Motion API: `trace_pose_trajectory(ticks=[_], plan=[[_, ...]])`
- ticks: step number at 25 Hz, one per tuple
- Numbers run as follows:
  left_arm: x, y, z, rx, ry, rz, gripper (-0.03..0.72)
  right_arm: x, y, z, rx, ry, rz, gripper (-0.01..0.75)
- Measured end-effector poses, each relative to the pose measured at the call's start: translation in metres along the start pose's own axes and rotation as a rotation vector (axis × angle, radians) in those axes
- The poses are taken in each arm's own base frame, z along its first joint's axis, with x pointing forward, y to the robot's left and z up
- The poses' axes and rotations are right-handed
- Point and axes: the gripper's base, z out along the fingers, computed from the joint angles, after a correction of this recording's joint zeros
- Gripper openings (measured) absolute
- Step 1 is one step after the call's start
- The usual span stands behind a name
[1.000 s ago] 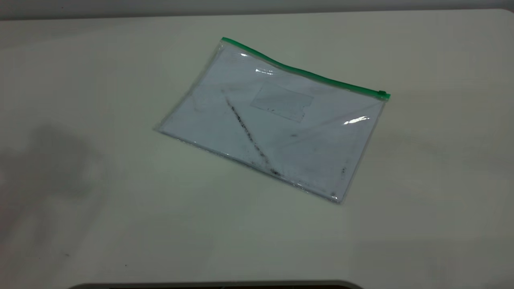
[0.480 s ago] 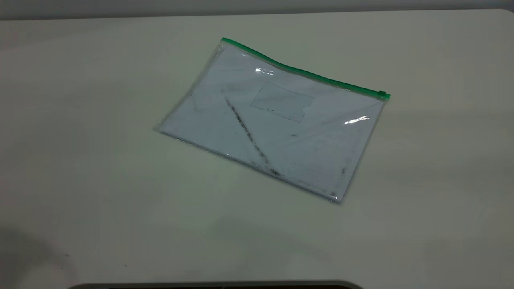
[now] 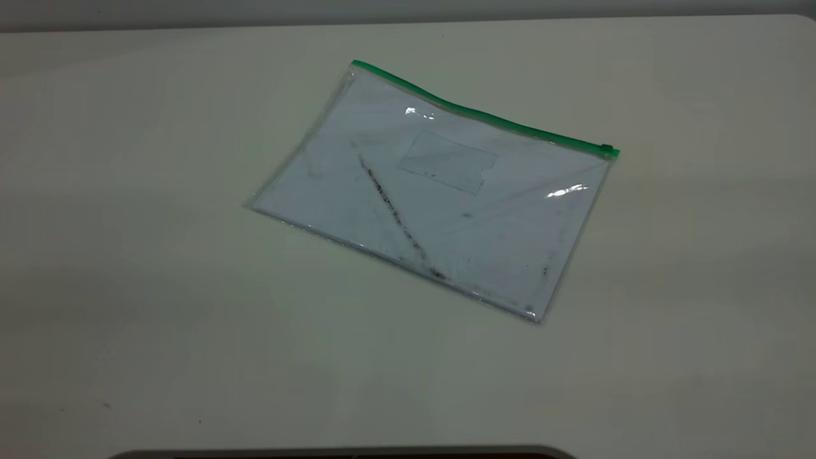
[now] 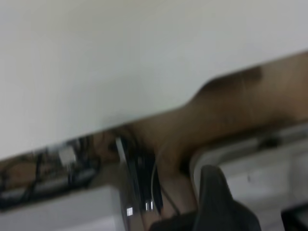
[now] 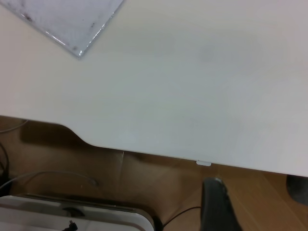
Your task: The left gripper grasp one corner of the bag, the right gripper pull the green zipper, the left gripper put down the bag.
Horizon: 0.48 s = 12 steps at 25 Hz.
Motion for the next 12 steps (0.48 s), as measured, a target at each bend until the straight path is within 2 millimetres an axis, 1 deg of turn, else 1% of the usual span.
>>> trace_pose_trajectory(ticks=[7,12], plan=[[0.03,-0.005,-0.022,-0.029,-0.248,0.013,0.518,0.0,0.0,0.0,0.0,0.0,0.0,0.485],[0.049,-0.008,-0.031,-0.046,-0.393,0.023,0.518,0.001,0.0,-0.002,0.002,-0.015,0.001,0.485]])
